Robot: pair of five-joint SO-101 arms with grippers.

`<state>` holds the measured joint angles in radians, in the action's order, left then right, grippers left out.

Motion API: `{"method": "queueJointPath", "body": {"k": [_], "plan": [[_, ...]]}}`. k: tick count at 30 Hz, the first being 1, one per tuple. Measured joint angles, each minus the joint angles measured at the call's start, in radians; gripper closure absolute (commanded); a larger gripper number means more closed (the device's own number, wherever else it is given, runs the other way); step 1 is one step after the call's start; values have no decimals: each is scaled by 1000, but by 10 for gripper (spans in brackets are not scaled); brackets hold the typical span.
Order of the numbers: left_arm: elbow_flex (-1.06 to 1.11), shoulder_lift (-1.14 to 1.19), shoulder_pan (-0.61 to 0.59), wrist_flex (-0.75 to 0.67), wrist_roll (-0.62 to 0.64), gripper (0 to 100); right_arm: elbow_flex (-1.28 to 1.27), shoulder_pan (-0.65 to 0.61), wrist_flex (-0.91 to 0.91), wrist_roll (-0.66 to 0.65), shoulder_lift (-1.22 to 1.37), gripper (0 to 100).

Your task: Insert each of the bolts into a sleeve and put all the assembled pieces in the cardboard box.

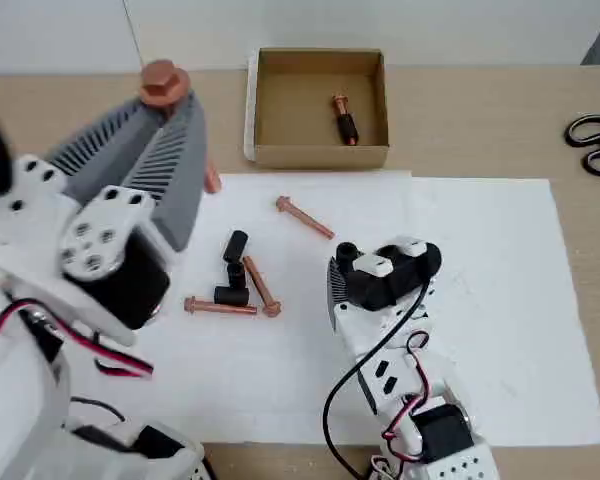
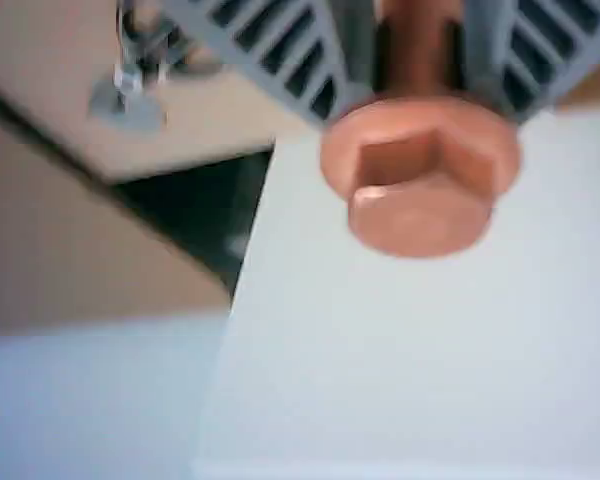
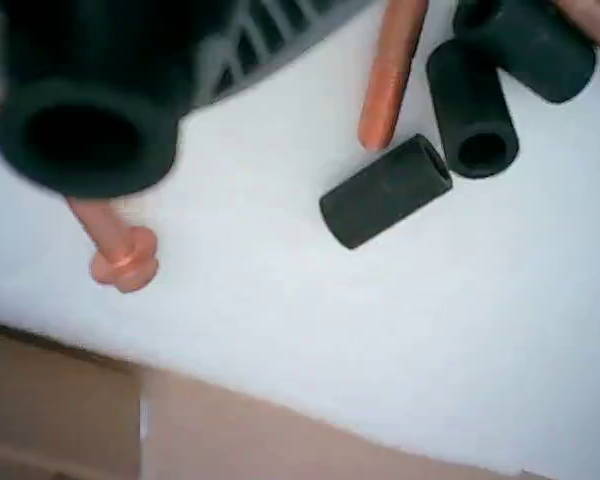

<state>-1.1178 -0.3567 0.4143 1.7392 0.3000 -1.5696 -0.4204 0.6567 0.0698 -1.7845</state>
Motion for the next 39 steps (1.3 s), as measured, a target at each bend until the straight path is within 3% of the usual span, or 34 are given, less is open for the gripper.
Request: {"method": "queueJointPath", "body": {"k": [6, 12, 17, 24, 31, 39], "plan": [[497, -184, -2, -68, 51, 994, 0, -37, 0, 0, 0, 995], [973, -187, -2, -411, 86, 994, 0, -43, 0, 0, 0, 995], [1232, -186, -2, -638, 86, 994, 0, -44, 0, 0, 0, 995], [1458, -186, 0, -816, 147, 994, 0, -44, 0, 0, 0, 995], [1550, -184, 5, -864, 285, 994, 0, -43, 0, 0, 0, 995], [1669, -226, 74, -1013, 167, 994, 0, -43, 0, 0, 0, 995]]}}
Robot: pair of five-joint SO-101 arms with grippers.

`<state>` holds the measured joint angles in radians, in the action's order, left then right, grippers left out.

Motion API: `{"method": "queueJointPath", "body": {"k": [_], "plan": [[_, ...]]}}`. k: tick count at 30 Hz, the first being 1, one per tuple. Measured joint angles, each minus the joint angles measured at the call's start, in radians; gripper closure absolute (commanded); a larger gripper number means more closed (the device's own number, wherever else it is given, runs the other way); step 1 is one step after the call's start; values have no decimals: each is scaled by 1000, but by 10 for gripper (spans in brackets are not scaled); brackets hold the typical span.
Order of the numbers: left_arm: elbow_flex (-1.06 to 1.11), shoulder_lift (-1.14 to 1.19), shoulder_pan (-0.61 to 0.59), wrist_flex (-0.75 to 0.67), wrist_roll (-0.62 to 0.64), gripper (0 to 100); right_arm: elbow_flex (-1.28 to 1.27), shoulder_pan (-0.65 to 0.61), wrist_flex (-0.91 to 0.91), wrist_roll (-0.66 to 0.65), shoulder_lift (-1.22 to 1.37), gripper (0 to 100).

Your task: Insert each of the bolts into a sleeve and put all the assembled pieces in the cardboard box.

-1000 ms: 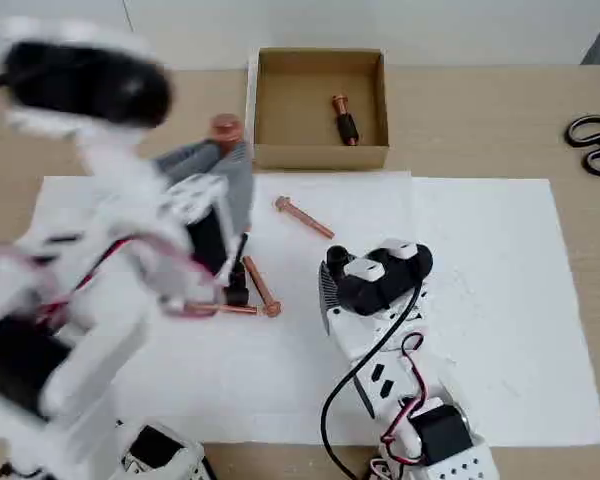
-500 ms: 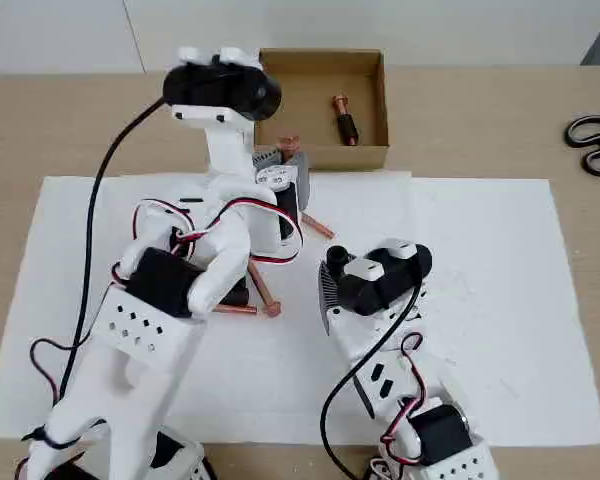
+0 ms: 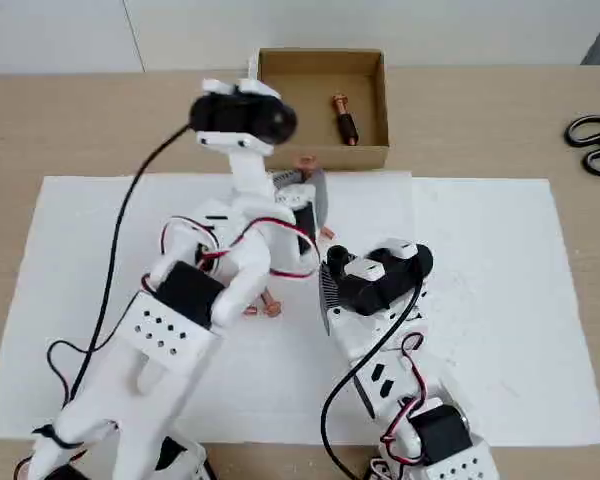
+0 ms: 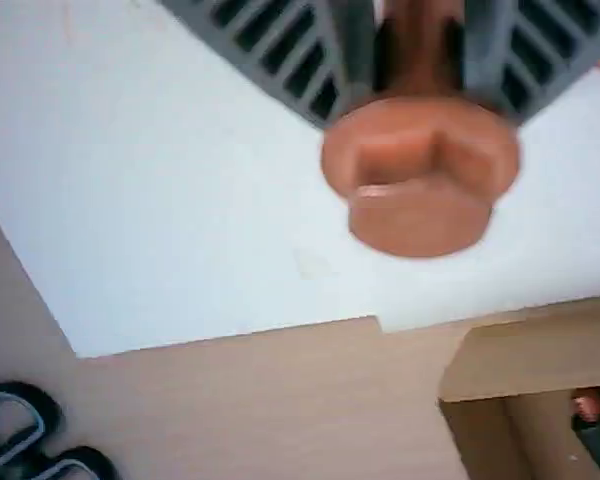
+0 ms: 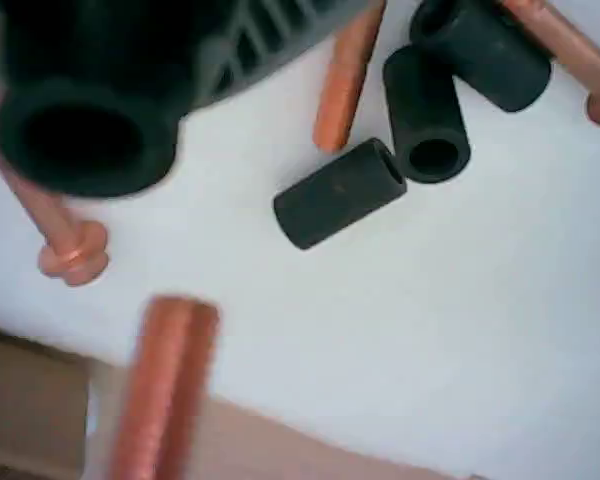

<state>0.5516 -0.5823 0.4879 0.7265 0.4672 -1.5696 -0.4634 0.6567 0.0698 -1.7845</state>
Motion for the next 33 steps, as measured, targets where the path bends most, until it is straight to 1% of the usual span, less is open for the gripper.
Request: {"method": "queueJointPath", "body": {"k": [2, 6, 13, 16, 22, 24, 33], "plan": [[31, -40, 28, -8, -15, 994, 0, 0, 0, 0, 0, 995], [75, -87, 37, -12, -21, 994, 0, 0, 0, 0, 0, 995], [86, -138, 68, -26, -11, 994, 0, 0, 0, 0, 0, 995], [129, -147, 66, -94, -11, 994, 0, 0, 0, 0, 0, 995], [278, -147, 66, -296, -11, 994, 0, -3, 0, 0, 0, 995], [308, -147, 64, -342, -11, 994, 0, -6, 0, 0, 0, 995], [327, -149, 64, -365, -11, 994, -29, -8, 0, 0, 0, 995]]}}
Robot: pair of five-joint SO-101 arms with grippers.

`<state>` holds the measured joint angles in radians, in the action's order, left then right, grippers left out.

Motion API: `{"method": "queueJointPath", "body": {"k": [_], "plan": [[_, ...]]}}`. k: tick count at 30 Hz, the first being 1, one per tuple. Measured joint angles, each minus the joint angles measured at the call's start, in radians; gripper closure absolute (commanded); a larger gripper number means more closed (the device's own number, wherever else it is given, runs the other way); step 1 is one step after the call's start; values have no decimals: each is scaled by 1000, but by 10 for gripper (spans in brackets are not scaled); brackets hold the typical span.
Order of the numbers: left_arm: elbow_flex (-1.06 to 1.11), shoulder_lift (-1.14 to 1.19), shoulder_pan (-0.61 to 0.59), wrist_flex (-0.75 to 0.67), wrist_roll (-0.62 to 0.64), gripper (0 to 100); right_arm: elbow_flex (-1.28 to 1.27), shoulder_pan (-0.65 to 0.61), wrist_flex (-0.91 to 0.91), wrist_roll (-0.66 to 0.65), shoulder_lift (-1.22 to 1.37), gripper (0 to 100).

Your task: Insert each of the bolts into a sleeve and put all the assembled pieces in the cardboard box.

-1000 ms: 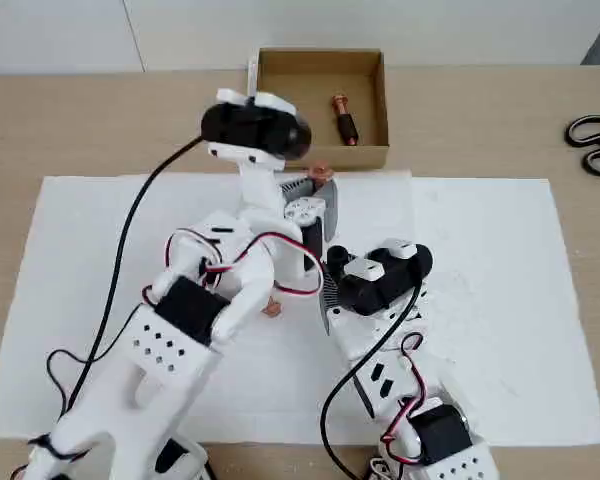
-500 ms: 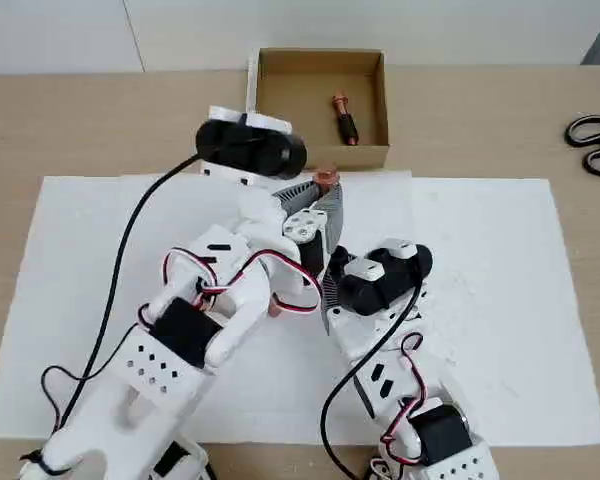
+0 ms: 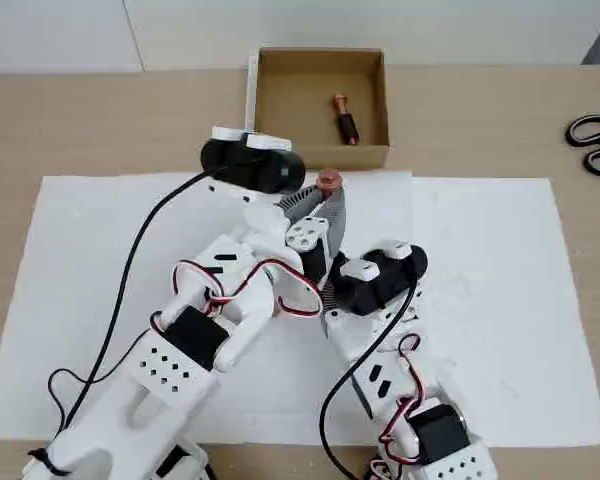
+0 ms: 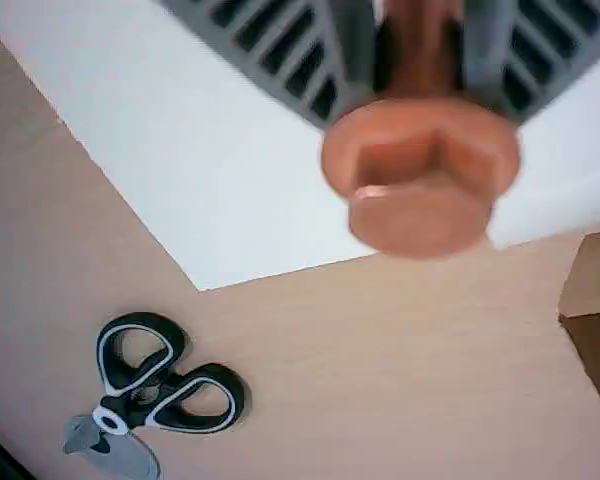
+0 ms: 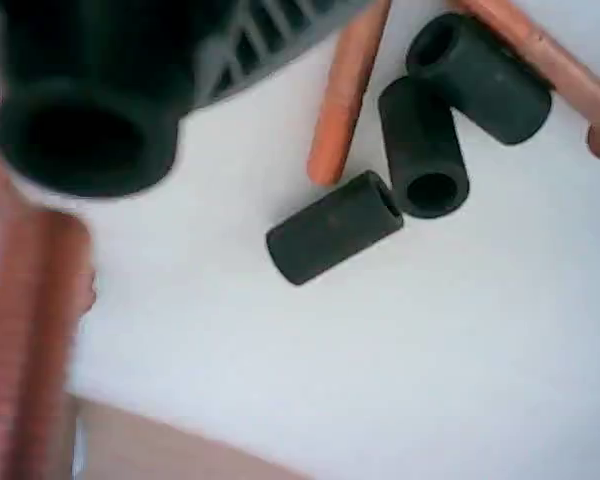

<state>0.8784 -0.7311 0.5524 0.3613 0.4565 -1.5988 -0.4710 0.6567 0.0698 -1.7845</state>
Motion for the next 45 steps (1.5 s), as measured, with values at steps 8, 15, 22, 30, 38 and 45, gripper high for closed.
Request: {"method": "queueJointPath", "body": {"k": [8, 15, 22, 30, 38, 45], "plan": [[0, -2, 37, 55, -5, 994, 0, 3, 0, 0, 0, 995], [0, -2, 37, 55, -20, 994, 0, 3, 0, 0, 0, 995], [0, -2, 38, 89, -34, 994, 0, -2, 0, 0, 0, 995], [-2, -6, 38, 130, -31, 994, -2, -3, 0, 0, 0, 995], [-2, -9, 46, 166, -34, 994, -2, 0, 2, 2, 2, 995], [0, -38, 75, 199, -69, 994, 0, 3, 2, 2, 0, 995]]}}
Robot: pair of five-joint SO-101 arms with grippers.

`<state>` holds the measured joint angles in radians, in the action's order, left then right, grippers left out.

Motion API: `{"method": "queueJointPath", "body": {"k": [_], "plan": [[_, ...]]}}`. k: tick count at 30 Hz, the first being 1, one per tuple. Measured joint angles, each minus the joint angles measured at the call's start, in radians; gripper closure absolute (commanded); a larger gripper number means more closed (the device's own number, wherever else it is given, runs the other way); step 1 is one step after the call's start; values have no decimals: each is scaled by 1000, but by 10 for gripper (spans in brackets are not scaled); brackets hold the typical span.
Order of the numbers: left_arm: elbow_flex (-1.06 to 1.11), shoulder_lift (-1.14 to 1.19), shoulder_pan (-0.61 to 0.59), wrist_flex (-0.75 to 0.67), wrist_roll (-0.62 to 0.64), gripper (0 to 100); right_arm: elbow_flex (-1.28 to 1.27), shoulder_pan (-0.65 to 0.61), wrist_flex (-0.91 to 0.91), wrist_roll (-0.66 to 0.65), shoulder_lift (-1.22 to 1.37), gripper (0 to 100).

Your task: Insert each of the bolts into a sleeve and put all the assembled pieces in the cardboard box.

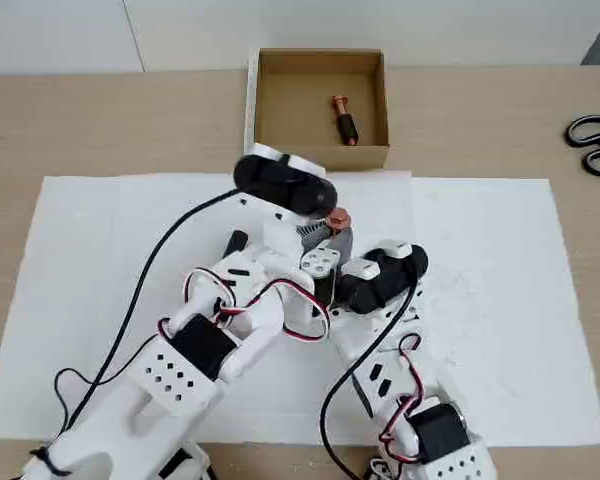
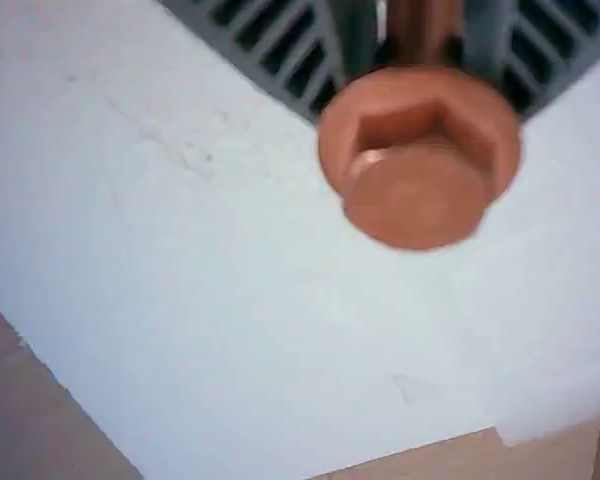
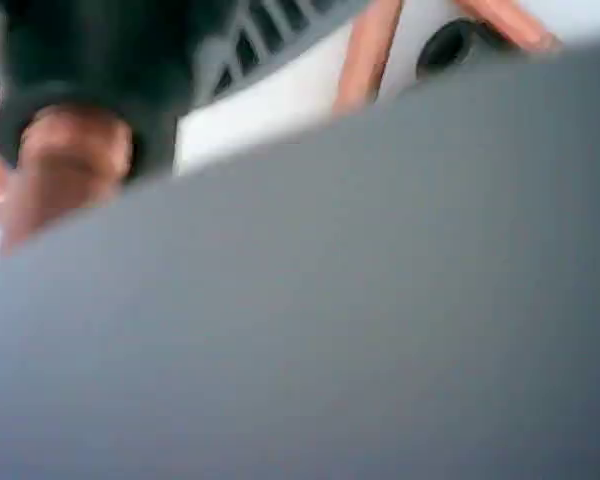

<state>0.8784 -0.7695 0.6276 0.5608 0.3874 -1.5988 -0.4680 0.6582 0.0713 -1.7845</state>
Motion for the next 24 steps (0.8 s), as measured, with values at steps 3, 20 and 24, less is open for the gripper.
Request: {"method": "queueJointPath", "body": {"k": [3, 20, 24], "plan": [[0, -52, 2, 26, 0, 994, 0, 0, -2, 0, -2, 995], [120, -106, 3, -32, -64, 994, -9, -6, 2, 0, 3, 995], [120, -106, 3, -32, -64, 994, -9, -6, 2, 0, 3, 995]]}}
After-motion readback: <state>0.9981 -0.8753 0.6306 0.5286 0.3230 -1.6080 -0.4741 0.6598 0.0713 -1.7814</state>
